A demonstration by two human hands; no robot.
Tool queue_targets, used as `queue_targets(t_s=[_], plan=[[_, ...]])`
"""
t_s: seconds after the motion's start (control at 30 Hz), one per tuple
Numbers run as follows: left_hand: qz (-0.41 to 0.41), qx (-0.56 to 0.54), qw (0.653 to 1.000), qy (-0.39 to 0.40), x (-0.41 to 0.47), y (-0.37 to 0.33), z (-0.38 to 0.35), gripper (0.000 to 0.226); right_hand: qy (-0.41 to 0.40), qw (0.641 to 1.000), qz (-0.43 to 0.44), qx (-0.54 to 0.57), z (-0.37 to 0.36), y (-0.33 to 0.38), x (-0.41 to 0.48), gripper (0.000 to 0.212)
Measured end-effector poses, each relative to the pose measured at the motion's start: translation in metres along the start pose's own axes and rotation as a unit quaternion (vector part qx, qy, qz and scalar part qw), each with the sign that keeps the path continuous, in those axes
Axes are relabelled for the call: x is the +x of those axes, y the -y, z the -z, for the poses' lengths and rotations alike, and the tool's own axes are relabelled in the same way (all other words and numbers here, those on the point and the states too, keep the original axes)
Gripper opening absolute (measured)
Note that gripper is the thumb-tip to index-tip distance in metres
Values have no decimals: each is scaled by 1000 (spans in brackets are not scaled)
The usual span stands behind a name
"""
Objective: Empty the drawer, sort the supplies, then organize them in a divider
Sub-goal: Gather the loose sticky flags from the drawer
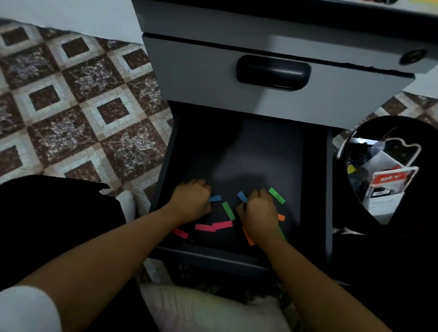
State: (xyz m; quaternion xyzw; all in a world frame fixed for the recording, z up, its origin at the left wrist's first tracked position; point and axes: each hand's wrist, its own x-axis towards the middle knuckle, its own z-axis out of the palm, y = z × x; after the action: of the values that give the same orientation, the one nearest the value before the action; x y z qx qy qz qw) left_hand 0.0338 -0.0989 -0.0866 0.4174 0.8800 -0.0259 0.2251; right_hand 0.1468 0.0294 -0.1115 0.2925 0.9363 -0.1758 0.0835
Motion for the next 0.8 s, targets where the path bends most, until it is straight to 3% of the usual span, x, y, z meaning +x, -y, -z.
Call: queue_targets(t_s=[0.17,0.37,0.43,0.63,0.8], plan=[[12,-33,999,-30,0,1,8,34,-58,998,13,-17,2,1,-2,28],[-7,-84,993,-89,-3,-1,24,27,-70,997,16,1,16,6,-5,17],[-21,-100,988,-111,-5,0,31,27,-105,994,27,2,22,8,-4,25],[-55,-166,967,-184,-20,-1,64,27,-177,981,67,40,55,18,-5,15],[-90,-185,941,-269,-39,3,108,26,-300,940,150,70,108,30,-8,19]])
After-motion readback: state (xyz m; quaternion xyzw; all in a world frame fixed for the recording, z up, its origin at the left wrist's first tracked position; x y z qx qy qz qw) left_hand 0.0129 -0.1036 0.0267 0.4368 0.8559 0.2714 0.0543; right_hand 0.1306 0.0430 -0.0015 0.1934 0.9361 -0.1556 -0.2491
